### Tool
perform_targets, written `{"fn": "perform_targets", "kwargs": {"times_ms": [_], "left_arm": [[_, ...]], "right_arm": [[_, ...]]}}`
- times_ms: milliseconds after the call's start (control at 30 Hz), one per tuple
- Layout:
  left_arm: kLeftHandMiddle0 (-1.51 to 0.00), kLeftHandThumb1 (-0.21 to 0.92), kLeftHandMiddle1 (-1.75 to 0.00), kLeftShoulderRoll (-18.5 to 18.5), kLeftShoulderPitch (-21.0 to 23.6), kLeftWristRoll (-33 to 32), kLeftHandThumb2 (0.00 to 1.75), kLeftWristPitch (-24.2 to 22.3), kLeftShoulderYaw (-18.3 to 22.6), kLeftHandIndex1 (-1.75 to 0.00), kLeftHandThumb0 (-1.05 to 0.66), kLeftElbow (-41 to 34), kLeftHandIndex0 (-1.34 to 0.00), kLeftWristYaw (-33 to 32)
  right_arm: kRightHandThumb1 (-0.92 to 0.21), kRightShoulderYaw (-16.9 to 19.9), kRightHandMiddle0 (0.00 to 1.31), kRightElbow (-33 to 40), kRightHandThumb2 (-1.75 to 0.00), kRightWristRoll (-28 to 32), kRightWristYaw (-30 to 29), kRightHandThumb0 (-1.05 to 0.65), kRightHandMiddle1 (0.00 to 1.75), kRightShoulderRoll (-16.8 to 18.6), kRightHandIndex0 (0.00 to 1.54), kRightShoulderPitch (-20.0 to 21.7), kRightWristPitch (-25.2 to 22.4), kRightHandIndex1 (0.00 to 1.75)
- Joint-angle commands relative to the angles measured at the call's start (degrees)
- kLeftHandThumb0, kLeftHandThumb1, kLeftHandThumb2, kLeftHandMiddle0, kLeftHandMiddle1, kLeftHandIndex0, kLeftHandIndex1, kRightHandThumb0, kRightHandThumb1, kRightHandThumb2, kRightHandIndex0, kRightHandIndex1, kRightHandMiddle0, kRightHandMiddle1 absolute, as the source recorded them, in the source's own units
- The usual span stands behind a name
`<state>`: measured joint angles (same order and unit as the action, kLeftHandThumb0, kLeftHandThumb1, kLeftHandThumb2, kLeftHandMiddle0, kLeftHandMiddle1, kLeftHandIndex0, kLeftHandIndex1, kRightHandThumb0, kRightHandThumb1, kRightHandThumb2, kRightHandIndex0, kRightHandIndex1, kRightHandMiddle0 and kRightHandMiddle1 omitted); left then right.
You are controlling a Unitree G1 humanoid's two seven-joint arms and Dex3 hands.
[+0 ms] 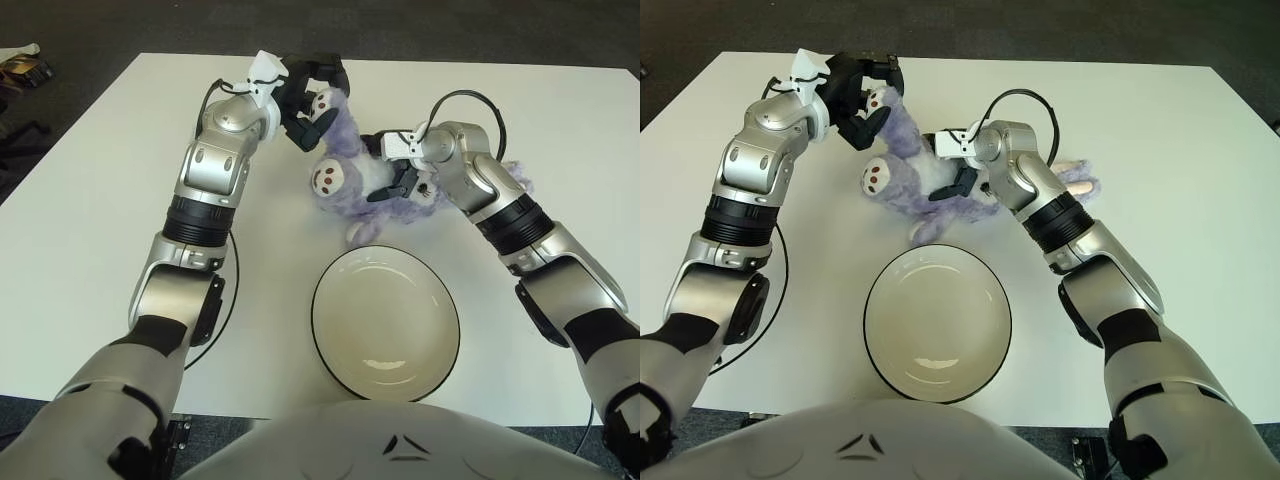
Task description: Put the doll into the plate.
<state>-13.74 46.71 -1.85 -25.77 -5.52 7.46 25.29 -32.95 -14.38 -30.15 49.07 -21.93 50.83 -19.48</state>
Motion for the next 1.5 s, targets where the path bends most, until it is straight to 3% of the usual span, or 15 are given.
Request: {"fn": "perform_targets", "kwargs": {"times_ms": [0,200,500,600,800,900,933,1000,1067,1233,1367,1467], "left_arm": [[-0.95,-0.03,-1.30,0.3,-0.2,-0.7,1.56,-0.5,0.7,-1.75,0.00,-1.0,-0.78,-0.6],[-0.95,-0.04,-1.30,0.8,0.0,-0.5,1.57,-1.7,0.9,-1.75,0.00,-1.4,-0.78,-1.6],[-0.95,-0.05,-1.30,1.4,-0.2,-0.6,1.58,-2.2,1.5,-1.75,0.00,-1.9,-0.79,-2.2],[-0.95,-0.05,-1.31,1.5,-0.2,-0.4,1.59,-2.5,1.7,-1.75,0.00,-2.0,-0.80,-2.6],[-0.95,-0.06,-1.31,1.9,-0.3,-0.3,1.60,-2.3,1.9,-1.75,0.00,-2.0,-0.80,-3.5],[-0.95,-0.06,-1.31,2.3,-0.5,-0.8,1.60,-1.4,2.3,-1.75,0.00,-1.8,-0.81,-3.6],[-0.96,-0.06,-1.31,2.3,-0.5,-0.8,1.60,-1.3,2.4,-1.75,0.00,-1.8,-0.81,-3.6],[-0.96,-0.07,-1.31,2.5,-0.6,-0.9,1.60,-1.0,2.6,-1.75,0.00,-1.7,-0.81,-3.7],[-0.96,-0.07,-1.31,2.6,-0.6,-0.9,1.61,-0.7,2.7,-1.75,0.00,-1.7,-0.82,-3.8],[-0.96,-0.08,-1.30,2.6,-0.8,-0.8,1.61,-0.2,2.7,-1.75,0.00,-1.6,-0.83,-3.9],[-0.97,-0.08,-1.30,2.5,-0.6,0.0,1.62,-1.2,2.3,-1.75,0.00,-1.8,-0.83,-4.8],[-0.97,-0.09,-1.30,2.5,-0.5,0.4,1.62,-1.7,2.2,-1.75,0.00,-1.8,-0.84,-5.4]], "right_arm": [[-0.29,-2.1,0.00,-1.1,-0.95,-1.2,1.8,-0.45,0.22,-0.3,0.18,-2.3,0.0,0.48],[-0.29,-4.3,0.00,-2.4,-0.95,-2.8,2.5,-0.41,0.32,-0.9,0.23,-2.1,3.3,0.65],[-0.26,-5.7,0.00,-1.5,-0.99,-4.9,2.5,-0.37,0.50,-2.5,0.18,-3.0,7.7,1.07],[-0.25,-6.0,0.00,-1.5,-1.00,-5.7,2.3,-0.34,0.72,-2.8,0.15,-3.0,8.6,1.23],[-0.21,-6.0,0.00,-1.5,-1.07,-7.0,2.1,-0.28,1.04,-2.8,0.17,-3.1,8.8,1.31],[-0.19,-5.8,0.00,-1.8,-1.12,-7.6,1.4,-0.23,1.43,-2.7,0.29,-3.2,8.3,1.38],[-0.30,-5.7,0.00,-1.8,-1.03,-7.7,1.4,0.00,1.55,-2.6,0.42,-3.2,8.3,1.41],[-0.40,-5.4,0.01,-1.5,-0.94,-8.1,1.3,0.20,1.64,-2.6,0.54,-3.3,7.5,1.41],[-0.43,-5.2,0.05,-1.2,-0.93,-8.5,1.2,0.33,1.70,-2.5,0.64,-3.5,6.6,1.42],[-0.40,-4.7,0.17,0.2,-0.97,-10.0,-0.1,0.42,1.74,-2.1,0.72,-4.4,3.5,1.42],[-0.35,-3.9,0.36,0.9,-1.09,-10.1,-1.9,0.45,1.74,-2.1,0.73,-5.5,3.0,1.49],[-0.28,-1.3,0.52,1.1,-1.24,-8.7,-5.1,0.48,1.75,-1.2,0.72,-7.3,1.7,1.59]]}}
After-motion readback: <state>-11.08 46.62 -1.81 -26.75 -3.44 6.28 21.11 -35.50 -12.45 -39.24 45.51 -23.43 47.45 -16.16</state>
